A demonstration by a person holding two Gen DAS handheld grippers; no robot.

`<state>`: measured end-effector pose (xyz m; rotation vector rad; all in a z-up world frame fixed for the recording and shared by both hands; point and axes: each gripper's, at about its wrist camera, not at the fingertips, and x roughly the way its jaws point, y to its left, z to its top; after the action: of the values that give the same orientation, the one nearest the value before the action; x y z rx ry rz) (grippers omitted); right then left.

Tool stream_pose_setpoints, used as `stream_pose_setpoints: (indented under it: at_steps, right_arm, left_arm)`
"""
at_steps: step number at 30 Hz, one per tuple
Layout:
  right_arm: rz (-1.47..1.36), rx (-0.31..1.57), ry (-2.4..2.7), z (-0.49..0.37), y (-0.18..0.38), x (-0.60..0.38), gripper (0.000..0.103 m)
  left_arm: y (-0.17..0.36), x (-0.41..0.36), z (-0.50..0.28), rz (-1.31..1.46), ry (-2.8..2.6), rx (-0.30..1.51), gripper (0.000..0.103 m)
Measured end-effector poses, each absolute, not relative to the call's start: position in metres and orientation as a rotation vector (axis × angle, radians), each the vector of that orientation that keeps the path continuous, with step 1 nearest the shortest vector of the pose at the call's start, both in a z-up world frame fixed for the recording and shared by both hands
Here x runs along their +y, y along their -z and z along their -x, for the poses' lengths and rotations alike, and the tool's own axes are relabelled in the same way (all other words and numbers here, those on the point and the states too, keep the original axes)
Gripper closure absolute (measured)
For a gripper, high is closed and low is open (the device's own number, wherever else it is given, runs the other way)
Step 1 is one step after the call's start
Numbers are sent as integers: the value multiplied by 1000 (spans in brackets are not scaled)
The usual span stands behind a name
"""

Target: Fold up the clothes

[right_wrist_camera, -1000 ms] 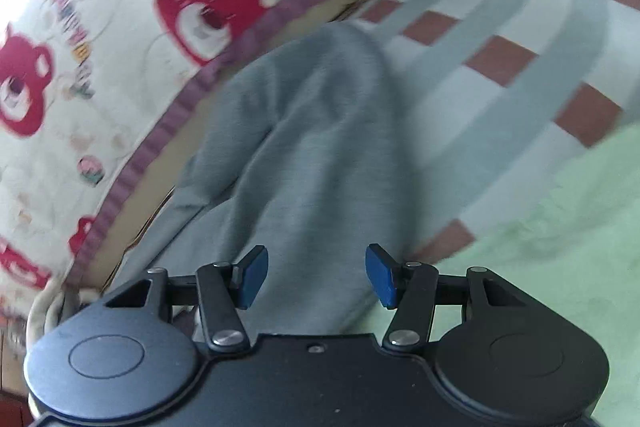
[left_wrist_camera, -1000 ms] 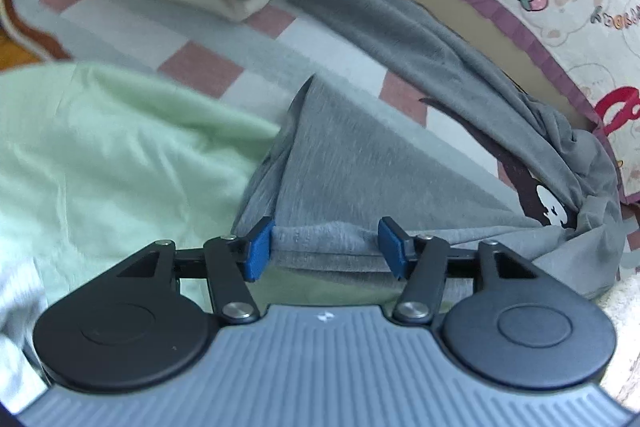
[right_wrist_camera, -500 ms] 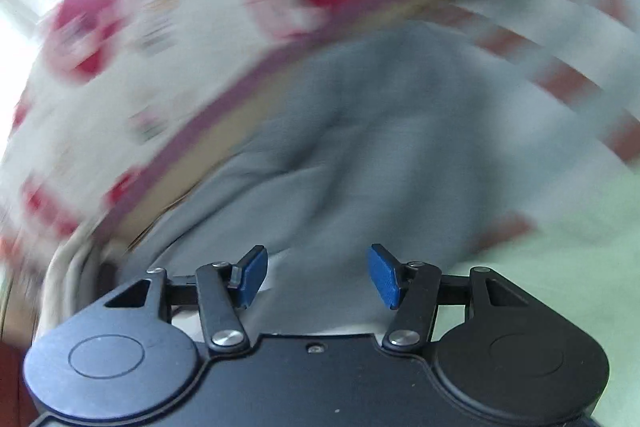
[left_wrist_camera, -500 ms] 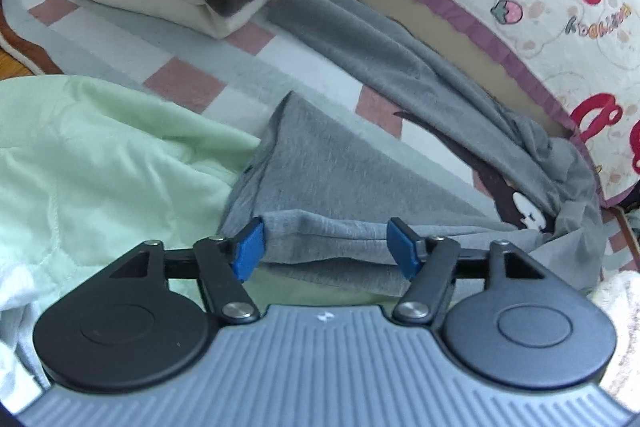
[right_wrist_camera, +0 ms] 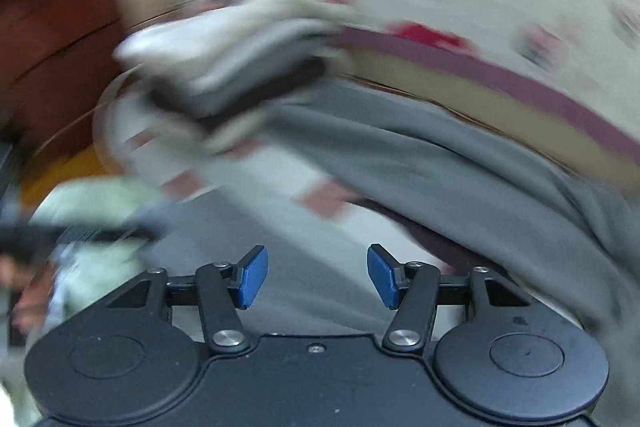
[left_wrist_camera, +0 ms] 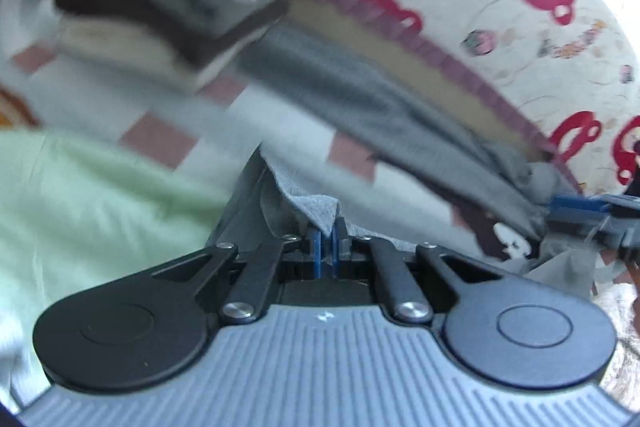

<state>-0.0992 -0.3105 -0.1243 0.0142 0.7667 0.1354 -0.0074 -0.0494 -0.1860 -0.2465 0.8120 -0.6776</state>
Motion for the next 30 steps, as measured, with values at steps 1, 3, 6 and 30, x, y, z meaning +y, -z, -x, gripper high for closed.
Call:
stream_pose_setpoints:
  at_steps: [1,3,6,30]
  right_arm:
    - [5,785,-182,92,130,-297,41]
    - [50,825,-229,77,145,-276,38]
    - [218,880,-191,61,173,-253,36]
    - [-443,723,371,-5,146,-430,49]
  left_arm:
    - [183,-51,4,254,687,805,99]
    - [179,-55,-3,272,704,792,99]
    - [171,-55,-5,313,735,750,99]
    - [209,-52,5,138,497,772,74]
